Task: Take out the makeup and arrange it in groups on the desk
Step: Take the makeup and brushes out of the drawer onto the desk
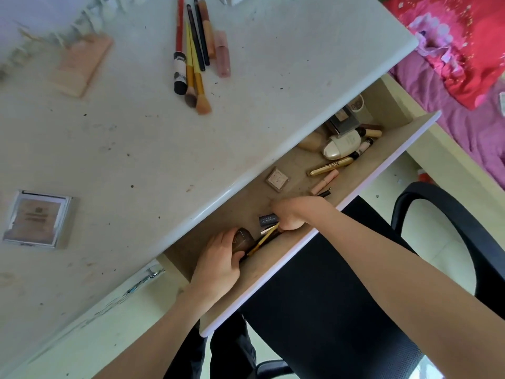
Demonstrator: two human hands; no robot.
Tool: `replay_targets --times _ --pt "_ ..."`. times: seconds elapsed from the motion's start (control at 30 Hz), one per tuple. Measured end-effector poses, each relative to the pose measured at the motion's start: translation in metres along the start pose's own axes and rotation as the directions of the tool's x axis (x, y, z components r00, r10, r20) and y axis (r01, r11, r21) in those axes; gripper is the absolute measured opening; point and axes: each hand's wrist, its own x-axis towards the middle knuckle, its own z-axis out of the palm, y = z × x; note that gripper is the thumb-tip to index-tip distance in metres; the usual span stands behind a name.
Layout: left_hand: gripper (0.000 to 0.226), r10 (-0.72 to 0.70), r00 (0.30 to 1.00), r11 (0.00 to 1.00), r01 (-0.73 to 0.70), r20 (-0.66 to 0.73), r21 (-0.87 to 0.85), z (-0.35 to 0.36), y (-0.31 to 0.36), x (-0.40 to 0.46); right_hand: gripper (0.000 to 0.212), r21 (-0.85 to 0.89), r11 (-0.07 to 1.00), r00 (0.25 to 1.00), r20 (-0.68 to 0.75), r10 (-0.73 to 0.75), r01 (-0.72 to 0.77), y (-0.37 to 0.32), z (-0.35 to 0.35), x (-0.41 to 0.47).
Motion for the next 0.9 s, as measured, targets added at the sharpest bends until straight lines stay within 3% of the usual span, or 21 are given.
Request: replay_targets --times 0.17,0.4,0.5,0.6,0.67,0.77,0.83,0.9 --pt "0.048 -0.032 0.998 0.995 0.027 -0.046 -0.094 -0.010 0.005 -0.003 0.023 0.144 0.988 0.992 -0.117 -0.041 0.058 0.008 0.000 -0.017" --pt "0.047 -0.001 0.996 0.977 -0.018 -0.087 -0.212 -0.021 0.016 -0.011 0.009 0.204 0.975 0.981 -0.186 -0.045 0.083 0.013 -0.015 -0.048" --pt "0.049 0.070 0.990 0.951 -0.103 -0.123 -0.292 -0.029 0.023 -0.018 0.008 0.303 0.943 0.969 -0.241 -0.063 0.137 0.018 -0.022 -0.063" --pt "0.059 0.158 0.971 0.922 -0.210 -0.180 -0.325 -0.037 0.030 -0.021 0.006 0.467 0.844 0.934 -0.341 -0.105 0.265 0.025 -0.032 -0.085" --pt "0.053 0.126 0.967 0.888 -0.210 -0.222 -0.410 -0.047 0.041 -0.019 0.008 0.643 0.656 0.898 -0.421 -0.126 0.394 0.027 -0.038 -0.096" --pt "0.042 0.023 0.963 0.821 -0.172 -0.270 -0.544 -0.071 0.057 -0.013 0.006 0.887 0.072 0.888 -0.447 -0.109 0.456 0.025 -0.049 -0.098" --pt "0.042 -0.074 0.961 0.781 -0.109 -0.265 -0.615 -0.090 0.065 -0.005 0.006 0.895 -0.217 0.913 -0.406 -0.039 0.388 0.023 -0.059 -0.092" --pt "0.041 -0.160 0.944 0.764 -0.067 -0.289 -0.642 -0.108 0.065 0.008 0.008 0.844 -0.424 0.933 -0.359 0.008 0.328 0.018 -0.074 -0.085"
